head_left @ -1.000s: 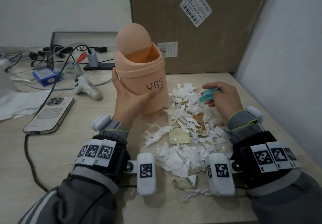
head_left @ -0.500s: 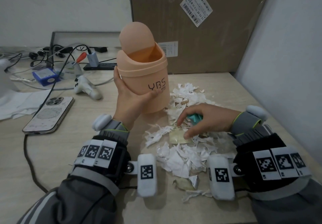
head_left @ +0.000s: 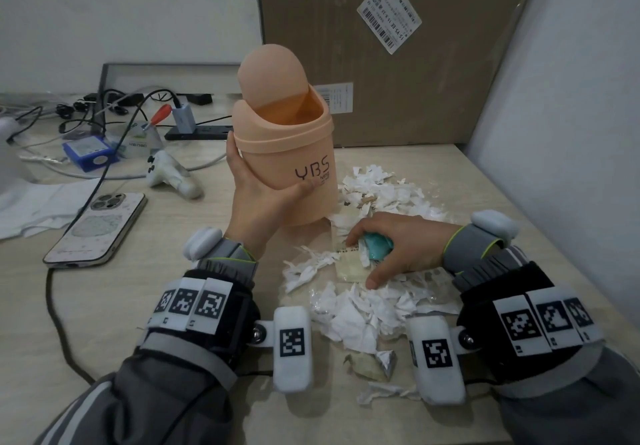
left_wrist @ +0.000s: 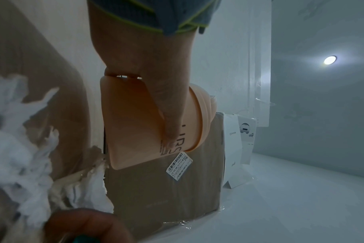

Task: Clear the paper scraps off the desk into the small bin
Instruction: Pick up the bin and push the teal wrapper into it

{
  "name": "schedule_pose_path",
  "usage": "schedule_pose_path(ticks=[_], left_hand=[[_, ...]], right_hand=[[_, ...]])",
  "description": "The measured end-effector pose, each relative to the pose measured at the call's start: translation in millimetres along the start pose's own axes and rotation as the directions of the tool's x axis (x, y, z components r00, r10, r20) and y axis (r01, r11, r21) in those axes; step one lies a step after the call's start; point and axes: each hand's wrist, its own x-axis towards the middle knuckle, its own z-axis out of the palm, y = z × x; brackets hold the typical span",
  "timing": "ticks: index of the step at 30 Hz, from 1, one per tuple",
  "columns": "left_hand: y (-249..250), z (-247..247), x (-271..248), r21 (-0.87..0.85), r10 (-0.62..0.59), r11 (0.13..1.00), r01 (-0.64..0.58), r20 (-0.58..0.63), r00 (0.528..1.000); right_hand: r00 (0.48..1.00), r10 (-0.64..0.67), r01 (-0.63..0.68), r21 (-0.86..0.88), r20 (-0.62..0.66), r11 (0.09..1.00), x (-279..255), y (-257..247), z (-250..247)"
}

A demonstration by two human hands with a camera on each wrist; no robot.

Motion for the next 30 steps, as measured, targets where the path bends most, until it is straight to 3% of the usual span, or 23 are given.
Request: schedule_pose_path(ticks=[7, 11, 13, 17, 23, 25, 30], left_hand=[[-1, 0, 1, -0.013, -0.01, 1.0, 0.01, 0.005, 1.0], [-1, 0, 1, 0.0, -0.013, 1.0, 0.013, -0.002, 1.0], [-1, 0, 1, 0.007, -0.017, 1.0, 0.017, -0.011, 1.0], [-2, 0, 2, 0.017, -0.009, 1.0, 0.009, -0.036, 0.999], [-5, -2, 4, 0.015, -0.004, 1.0, 0.005, -0.057, 0.998], [-4, -2, 3, 0.023, -0.003, 1.0, 0.005, -0.078, 0.997], [-4, -3, 4, 0.043, 0.011, 0.999, -0.008, -0.077, 0.997]], right_hand=[[0.991, -0.006, 0.002, -0.029, -0.133, 1.0, 3, 2, 1], [0.946, -0.038, 0.013, -0.082, -0.321, 0.997, 7, 2, -2], [0.881, -0.051, 0.034, -0.046, -0.47, 0.998, 8, 3, -4], [0.659, -0.022, 0.169, 0.12, -0.752, 0.978, 6, 5, -8], [0.383, 0.148, 0.251, 0.257, -0.912, 0.933, 4, 9, -14], [0.338, 0.238, 0.289, 0.341, -0.911, 0.894, 4, 12, -16], [0.3, 0.457, 0.452, 0.547, -0.837, 0.704, 0, 13, -20]])
